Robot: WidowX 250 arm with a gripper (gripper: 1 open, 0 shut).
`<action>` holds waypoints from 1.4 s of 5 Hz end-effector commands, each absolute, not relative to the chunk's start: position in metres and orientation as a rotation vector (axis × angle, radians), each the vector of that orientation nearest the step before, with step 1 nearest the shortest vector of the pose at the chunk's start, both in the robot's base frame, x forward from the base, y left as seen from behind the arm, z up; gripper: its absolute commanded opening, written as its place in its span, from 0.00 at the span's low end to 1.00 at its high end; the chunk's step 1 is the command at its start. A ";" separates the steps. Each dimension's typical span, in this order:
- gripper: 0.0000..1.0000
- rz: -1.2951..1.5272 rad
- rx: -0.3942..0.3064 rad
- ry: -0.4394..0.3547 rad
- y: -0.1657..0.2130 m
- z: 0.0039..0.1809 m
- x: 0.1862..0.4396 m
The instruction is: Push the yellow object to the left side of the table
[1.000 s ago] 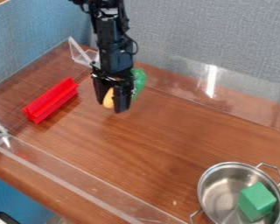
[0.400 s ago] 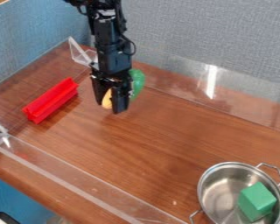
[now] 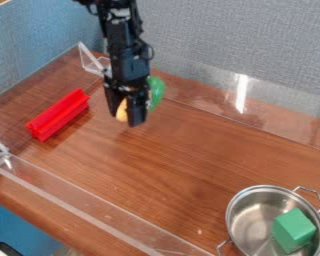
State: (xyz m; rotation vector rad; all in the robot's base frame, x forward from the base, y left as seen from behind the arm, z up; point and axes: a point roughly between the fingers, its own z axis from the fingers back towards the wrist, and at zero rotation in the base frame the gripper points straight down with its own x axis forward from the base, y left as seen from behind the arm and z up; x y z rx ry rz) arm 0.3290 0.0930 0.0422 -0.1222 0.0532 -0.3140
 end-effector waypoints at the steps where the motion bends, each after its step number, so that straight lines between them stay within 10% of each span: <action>1: 0.00 -0.319 -0.085 -0.003 0.104 0.056 0.355; 7: 0.00 -0.316 -0.074 -0.031 0.106 0.067 0.367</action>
